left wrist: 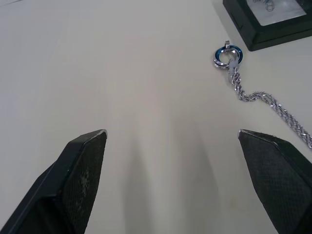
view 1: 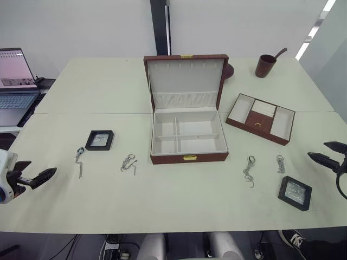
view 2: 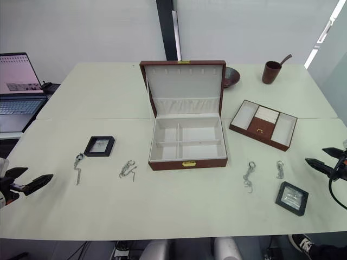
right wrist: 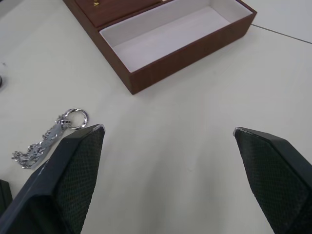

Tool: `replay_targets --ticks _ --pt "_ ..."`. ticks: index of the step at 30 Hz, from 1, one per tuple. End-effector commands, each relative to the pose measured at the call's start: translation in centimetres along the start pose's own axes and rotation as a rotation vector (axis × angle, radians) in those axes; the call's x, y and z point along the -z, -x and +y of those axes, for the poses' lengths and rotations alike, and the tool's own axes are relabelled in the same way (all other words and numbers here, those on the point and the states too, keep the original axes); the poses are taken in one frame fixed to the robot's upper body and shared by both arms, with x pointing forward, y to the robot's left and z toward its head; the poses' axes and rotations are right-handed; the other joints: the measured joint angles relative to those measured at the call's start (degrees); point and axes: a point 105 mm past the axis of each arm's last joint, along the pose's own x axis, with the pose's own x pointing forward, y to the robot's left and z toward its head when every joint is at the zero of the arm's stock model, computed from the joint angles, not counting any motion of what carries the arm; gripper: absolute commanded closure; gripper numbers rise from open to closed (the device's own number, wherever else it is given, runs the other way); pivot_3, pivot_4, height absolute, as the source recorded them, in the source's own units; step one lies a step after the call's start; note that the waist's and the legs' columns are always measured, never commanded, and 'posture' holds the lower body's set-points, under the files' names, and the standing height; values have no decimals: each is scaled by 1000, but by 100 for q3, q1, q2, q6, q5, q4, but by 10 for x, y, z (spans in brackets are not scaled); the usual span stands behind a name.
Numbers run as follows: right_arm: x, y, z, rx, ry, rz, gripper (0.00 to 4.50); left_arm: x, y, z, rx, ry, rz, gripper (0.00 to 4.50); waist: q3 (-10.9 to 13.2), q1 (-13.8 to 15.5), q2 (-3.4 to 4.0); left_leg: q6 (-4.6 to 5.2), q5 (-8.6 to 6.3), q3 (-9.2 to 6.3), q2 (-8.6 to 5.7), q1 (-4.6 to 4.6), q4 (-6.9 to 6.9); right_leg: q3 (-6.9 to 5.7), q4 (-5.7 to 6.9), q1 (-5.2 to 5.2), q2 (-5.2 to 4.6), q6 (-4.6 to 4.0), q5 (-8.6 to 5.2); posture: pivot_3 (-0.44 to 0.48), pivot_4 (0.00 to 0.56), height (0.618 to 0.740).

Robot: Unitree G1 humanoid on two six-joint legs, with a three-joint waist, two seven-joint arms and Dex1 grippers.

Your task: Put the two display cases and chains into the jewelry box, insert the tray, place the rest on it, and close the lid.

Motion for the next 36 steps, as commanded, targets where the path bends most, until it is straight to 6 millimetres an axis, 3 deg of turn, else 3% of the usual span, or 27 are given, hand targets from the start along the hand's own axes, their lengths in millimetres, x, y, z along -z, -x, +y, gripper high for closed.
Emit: replay_targets --ticks 1,9,15,19,21,29,36 --pt "-11 8 -8 23 49 -7 4 -14 12 19 -77 -42 -36 43 0 0 0 0 0 0 0 0 0 0 0 0 0 0 0 0 150 740" --pt "-13 6 -10 21 61 -2 4 -20 10 18 -75 -48 -59 43 -2 -2 3 0 0 1 0 1 0 1 1 0 -1 0 0 0 150 740" --pt "-51 -7 12 -102 85 -122 4 -28 7 14 -80 -19 -112 43 -1 -6 4 0 0 -3 3 1 1 1 2 -1 0 0 0 0 150 740" --pt "-104 -21 62 -300 123 -289 4 -34 -1 -1 -72 47 -192 43 -4 -18 9 0 0 -15 7 2 1 3 5 -1 0 1 1 0 150 740" --pt "-118 -23 86 -382 143 -330 4 -38 -5 -8 -78 80 -232 43 -4 -5 9 0 0 -20 8 -1 3 0 7 -1 -1 1 1 0 150 740" --pt "-158 -22 176 -689 245 -445 4 -42 -21 -35 -94 175 -303 43 -6 44 5 -1 0 -38 1 -12 4 -8 0 -1 -9 1 2 0 150 740" --pt "-178 -27 220 -805 365 -508 4 -31 -36 -71 -111 212 -318 43 -10 41 -3 -1 0 -38 1 -10 6 -8 0 0 -9 4 4 0 150 740"
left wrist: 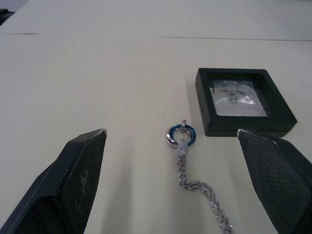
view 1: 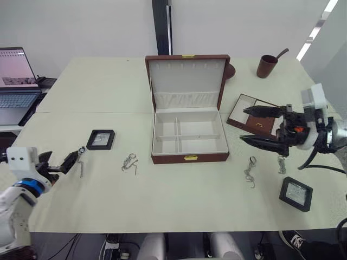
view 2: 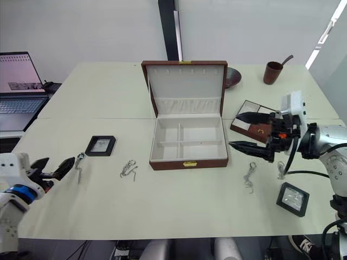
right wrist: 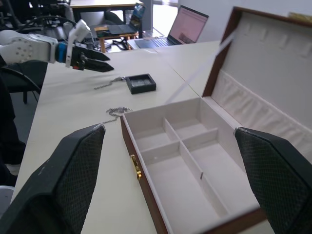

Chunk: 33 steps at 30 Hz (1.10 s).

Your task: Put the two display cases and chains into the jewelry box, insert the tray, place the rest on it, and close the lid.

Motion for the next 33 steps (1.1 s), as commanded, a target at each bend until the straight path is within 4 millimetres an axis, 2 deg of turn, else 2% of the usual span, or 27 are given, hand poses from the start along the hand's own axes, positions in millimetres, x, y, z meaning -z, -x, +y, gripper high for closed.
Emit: replay_targets --ticks 1,7,14,33 --pt "-10 -15 7 -51 86 -13 4 -7 -2 -12 -38 -40 -50 43 -2 0 -3 0 0 0 2 0 0 0 -1 0 1 0 0 0 150 740" --pt "-4 -27 4 -78 127 11 4 8 -6 -22 -105 -34 -29 43 -3 1 -5 0 0 1 -2 1 1 1 0 0 1 0 0 0 150 740" --pt "-3 -33 5 -105 130 6 4 19 -9 -12 -181 -11 -4 43 -3 1 -6 0 0 -1 -2 1 1 -1 0 0 3 0 0 0 150 740" --pt "6 -38 5 -100 97 0 4 49 -24 -6 -100 -22 105 43 -10 6 7 4 5 -4 -5 11 1 -2 4 8 3 0 3 0 150 740"
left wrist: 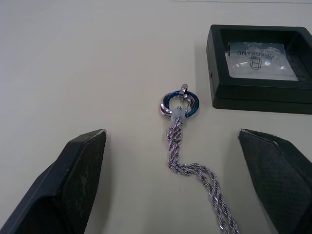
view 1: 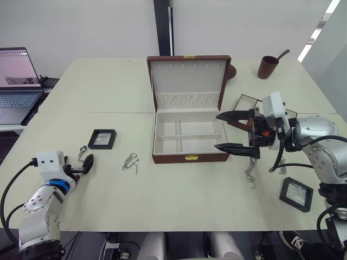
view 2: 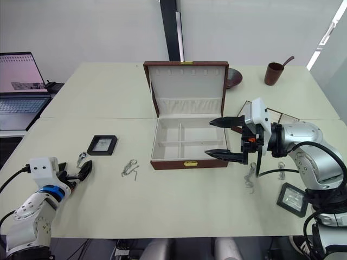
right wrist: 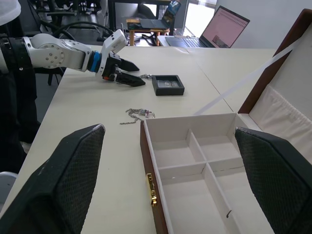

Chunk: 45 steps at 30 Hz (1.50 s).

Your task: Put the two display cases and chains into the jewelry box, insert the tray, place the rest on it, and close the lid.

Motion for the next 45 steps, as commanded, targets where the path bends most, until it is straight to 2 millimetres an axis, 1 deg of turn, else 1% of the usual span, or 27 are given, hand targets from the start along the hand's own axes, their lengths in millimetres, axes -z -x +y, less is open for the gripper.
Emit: replay_targets --ticks 1,2,3,10,14,15,19,23,27,29,33,35,38,40,42,45 --pt "-7 2 0 4 35 -18 0 18 1 -2 17 -8 69 428 -3 0 5 0 0 0 0 1 0 0 0 1 0 0 0 0 150 740" --pt "-8 2 1 4 34 -19 0 18 1 -2 20 -7 69 637 -4 -1 7 0 0 0 0 2 0 1 0 2 0 0 0 0 150 740" --pt "-8 2 1 3 33 -20 0 18 1 -2 21 -6 69 940 -4 -3 7 1 0 1 0 3 0 1 0 2 0 0 0 0 150 740" --pt "-5 4 7 -26 7 -15 0 19 -1 -3 31 -4 74 3132 -9 -7 15 3 2 0 3 6 -1 1 1 3 2 -1 1 0 150 740" --pt "-2 6 7 -19 -3 -16 0 20 -2 0 27 -5 76 4377 -15 -17 25 3 2 2 2 7 -1 2 1 3 2 -1 1 0 150 740" --pt "-1 7 7 -15 -7 -17 0 20 -2 1 27 -6 76 4489 -15 -21 26 3 2 2 3 7 -1 2 1 3 3 -1 1 0 150 740" --pt "4 11 5 -1 -19 -5 0 20 -2 3 23 -4 78 4489 -17 -25 29 3 2 3 2 7 -2 3 1 3 2 -1 1 0 150 740" --pt "3 11 5 5 -22 -13 0 16 -1 5 19 -1 65 4489 -18 -30 30 4 2 3 3 9 -2 3 1 3 3 -1 1 0 150 740" --pt "1 13 5 16 -28 -27 0 -1 2 4 24 4 13 4489 -17 -36 30 4 2 3 4 8 -3 3 1 3 4 -1 1 0 150 740" --pt "3 16 5 23 -36 -26 0 -12 4 0 35 8 -16 4489 -16 -34 28 4 2 4 4 4 -4 4 -4 2 3 -1 1 0 150 740" --pt "14 24 3 77 -64 -40 0 -39 8 -17 85 -7 -62 4489 -8 -5 12 4 1 0 2 -13 -4 1 -10 -7 -1 -1 1 0 150 740" --pt "22 27 2 108 -48 -33 0 -47 8 -23 101 -16 -70 4489 -5 9 2 4 2 -5 2 -14 -4 -3 -10 -5 -1 -1 1 0 150 740" --pt "39 30 4 128 -90 -34 0 -65 6 -37 139 -32 -95 4489 -5 11 0 4 2 -5 0 -11 -3 -3 -10 -1 0 0 2 0 150 740" --pt "47 30 5 141 -93 -16 0 -82 7 -49 184 -48 -122 4489 -5 1 0 4 2 -3 0 -10 -3 -1 -9 -2 1 0 2 0 150 740" --pt "48 30 5 151 -92 -17 0 -95 9 -59 221 -68 -138 4489 -3 -4 -3 3 2 -3 0 -10 -3 -1 -8 -2 3 0 2 0 150 740" --pt "46 31 2 174 -84 -29 0 -115 14 -82 314 -84 -165 4489 -3 -10 -3 3 2 -4 1 -10 -3 -1 -8 -2 4 0 2 0 150 740"
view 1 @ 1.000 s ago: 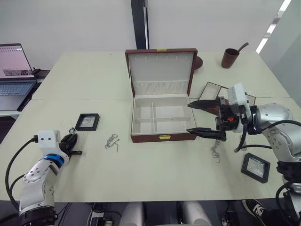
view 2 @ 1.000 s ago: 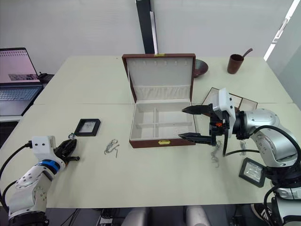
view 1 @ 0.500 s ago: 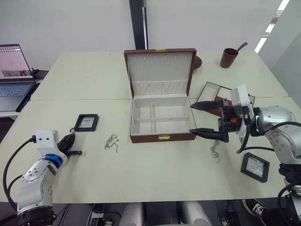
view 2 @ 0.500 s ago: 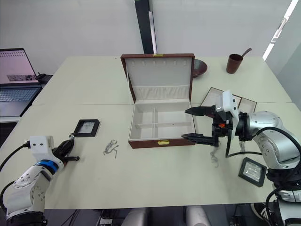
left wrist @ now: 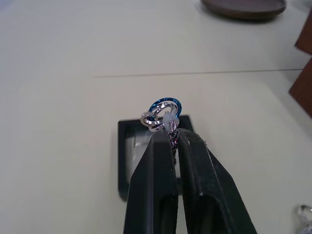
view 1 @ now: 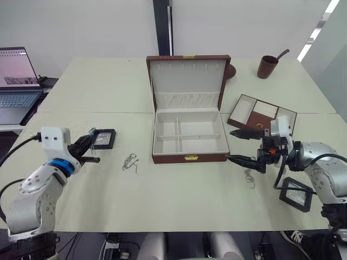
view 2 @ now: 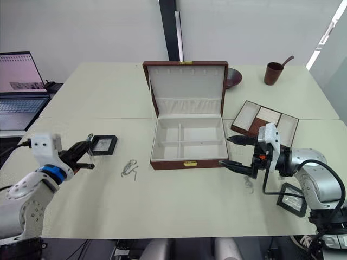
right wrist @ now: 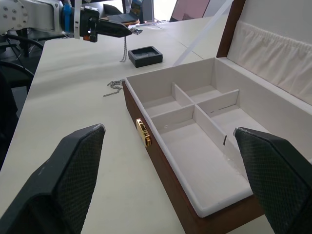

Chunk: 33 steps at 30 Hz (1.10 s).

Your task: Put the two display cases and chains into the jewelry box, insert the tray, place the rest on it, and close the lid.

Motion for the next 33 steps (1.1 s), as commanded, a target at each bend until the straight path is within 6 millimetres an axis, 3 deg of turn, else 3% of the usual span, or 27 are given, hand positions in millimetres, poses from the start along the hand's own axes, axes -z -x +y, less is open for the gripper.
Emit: replay_targets --ticks 1,6,11,17,27,33 --pt "-14 3 -3 30 64 -37 0 -32 -1 -28 112 -39 -59 4489 0 -7 0 0 0 0 -1 0 0 1 0 0 0 0 0 0 150 740" --pt "-13 3 -4 53 69 -36 0 -70 -13 -70 245 -30 -137 4489 1 -4 -2 -1 1 -1 -3 -1 2 0 0 1 1 0 0 0 150 740" --pt "-14 4 -6 83 74 -41 0 -89 -22 -111 359 0 -189 4489 2 -1 -3 -1 1 2 -6 -1 2 3 -1 1 1 1 0 0 150 740" --pt "-17 10 -8 116 76 -35 0 -99 -35 -148 384 52 -240 4489 2 2 -5 -2 1 2 -10 -2 2 4 -2 1 4 1 0 0 150 740" --pt "-14 17 -12 154 65 -20 0 -88 -58 -181 338 138 -241 4489 4 3 -7 -4 3 7 -21 -2 5 8 -2 2 9 1 1 0 150 740" --pt "-15 17 -13 164 64 -21 0 -75 -75 -173 239 132 -235 4489 4 5 -7 -5 4 7 -26 -1 5 8 -1 2 12 2 1 0 150 740"
